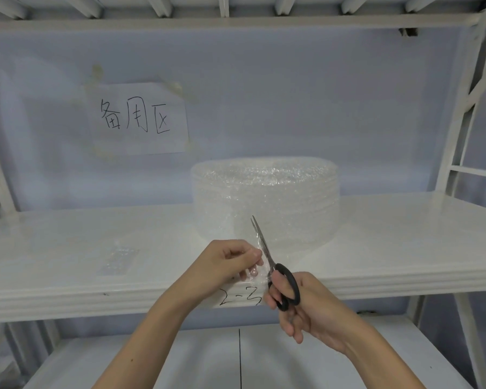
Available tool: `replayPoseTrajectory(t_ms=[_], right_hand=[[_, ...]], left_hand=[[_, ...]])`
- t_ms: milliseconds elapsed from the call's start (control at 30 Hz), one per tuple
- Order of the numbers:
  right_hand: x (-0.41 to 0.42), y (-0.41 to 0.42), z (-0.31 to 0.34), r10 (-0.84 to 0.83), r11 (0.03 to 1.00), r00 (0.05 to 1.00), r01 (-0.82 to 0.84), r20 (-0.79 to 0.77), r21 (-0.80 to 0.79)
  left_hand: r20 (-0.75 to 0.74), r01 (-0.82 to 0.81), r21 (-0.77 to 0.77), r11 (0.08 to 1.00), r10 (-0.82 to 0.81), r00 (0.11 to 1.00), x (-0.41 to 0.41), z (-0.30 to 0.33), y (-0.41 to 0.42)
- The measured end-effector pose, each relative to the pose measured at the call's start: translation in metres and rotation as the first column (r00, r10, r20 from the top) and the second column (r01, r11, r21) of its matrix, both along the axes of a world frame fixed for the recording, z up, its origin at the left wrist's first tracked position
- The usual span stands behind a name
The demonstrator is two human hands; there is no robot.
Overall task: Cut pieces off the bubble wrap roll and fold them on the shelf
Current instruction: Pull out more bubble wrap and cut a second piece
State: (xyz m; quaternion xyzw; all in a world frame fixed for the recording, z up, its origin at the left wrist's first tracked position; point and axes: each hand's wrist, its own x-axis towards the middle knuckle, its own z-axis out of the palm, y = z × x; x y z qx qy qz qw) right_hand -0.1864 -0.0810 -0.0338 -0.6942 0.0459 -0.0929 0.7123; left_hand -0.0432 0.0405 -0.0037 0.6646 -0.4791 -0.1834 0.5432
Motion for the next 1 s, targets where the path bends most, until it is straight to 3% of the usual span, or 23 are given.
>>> replayPoseTrajectory(t_ms=[167, 300, 567, 767, 1000], right_hand=[[-0.002, -0.002, -0.004, -0.024, 1.0, 1.0, 0.024, 0.012, 0.002], [-0.002, -0.002, -0.001, -0.026, 1.0, 1.0, 0.026, -0.004, -0.015], [-0.004, -0.003, 0.0, -0.017, 1.0, 1.0, 0.017, -0.009, 0.004], [-0.009, -0.01, 0.002, 0.084, 0.996, 0.996, -0.083, -0.008, 0.04], [-0.005, -0.006, 0.014, -0.001, 1.0, 0.999, 0.001, -0.042, -0.019]], left_hand=[[0.001, -0.053, -0.006, 0.999, 0.053, 0.999, -0.004, 0.001, -0.002], [-0.036, -0.138, -0.124, 0.983, 0.134, 0.99, -0.004, 0.007, -0.001], [0.045, -0.288, -0.177, 0.941, 0.3, 0.953, -0.015, 0.011, -0.009], [-0.042, -0.23, -0.181, 0.956, 0.227, 0.973, -0.017, 0.007, -0.009], [-0.07, -0.191, -0.226, 0.955, 0.18, 0.981, -0.022, 0.004, -0.009]])
